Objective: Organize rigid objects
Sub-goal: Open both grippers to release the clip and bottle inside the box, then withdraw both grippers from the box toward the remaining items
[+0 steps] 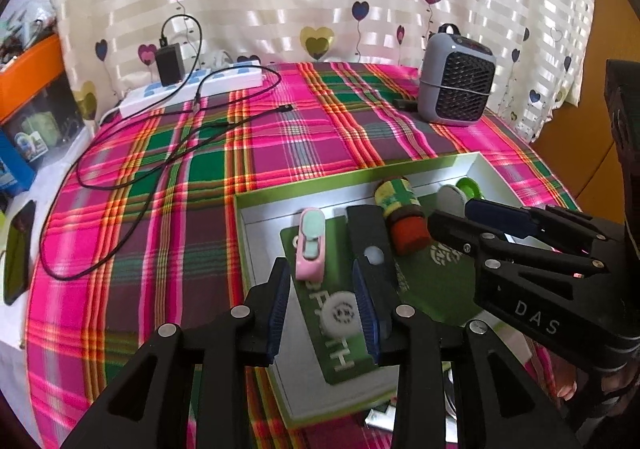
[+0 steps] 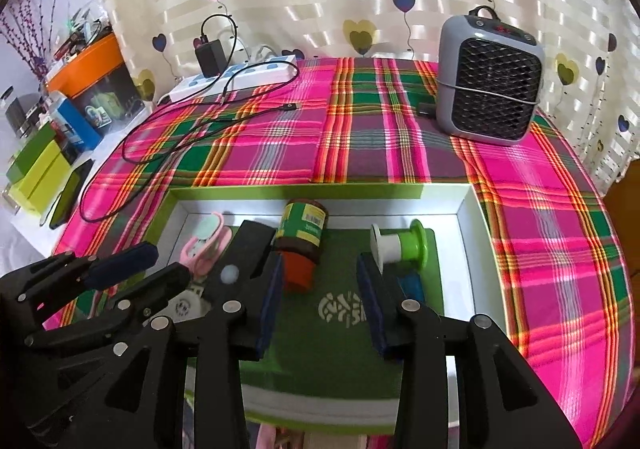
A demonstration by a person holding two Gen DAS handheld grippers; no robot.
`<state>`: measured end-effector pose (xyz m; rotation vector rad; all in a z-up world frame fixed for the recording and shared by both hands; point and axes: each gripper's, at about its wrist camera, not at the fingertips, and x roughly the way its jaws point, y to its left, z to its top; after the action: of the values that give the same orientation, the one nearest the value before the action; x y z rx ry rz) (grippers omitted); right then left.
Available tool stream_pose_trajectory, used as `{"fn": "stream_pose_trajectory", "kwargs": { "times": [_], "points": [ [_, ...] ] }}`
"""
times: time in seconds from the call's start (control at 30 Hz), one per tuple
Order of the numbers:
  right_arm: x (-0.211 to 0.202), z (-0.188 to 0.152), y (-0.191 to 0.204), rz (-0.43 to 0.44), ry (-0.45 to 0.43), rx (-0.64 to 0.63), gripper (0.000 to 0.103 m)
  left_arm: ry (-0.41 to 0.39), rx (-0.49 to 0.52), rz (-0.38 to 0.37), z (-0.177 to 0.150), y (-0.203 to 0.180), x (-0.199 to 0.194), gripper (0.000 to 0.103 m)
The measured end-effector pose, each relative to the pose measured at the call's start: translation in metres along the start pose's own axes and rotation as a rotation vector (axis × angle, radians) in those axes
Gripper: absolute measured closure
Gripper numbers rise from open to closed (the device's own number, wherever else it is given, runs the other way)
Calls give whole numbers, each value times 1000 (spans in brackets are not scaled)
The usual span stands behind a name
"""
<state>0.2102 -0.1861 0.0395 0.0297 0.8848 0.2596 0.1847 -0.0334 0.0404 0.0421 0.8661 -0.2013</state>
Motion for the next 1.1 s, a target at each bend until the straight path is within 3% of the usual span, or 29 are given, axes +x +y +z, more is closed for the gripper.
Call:
{"fn": "stream_pose_trajectory", "kwargs": {
  "times": [0.53, 1.1],
  "points": [
    [-51, -35, -3, -11, -61, 19, 64, -51, -13, 1, -38, -8, -51, 71],
    [-75, -88, -27, -33, -86, 74, 64, -38, -55, -31, -94, -7, -68, 71]
  ]
}}
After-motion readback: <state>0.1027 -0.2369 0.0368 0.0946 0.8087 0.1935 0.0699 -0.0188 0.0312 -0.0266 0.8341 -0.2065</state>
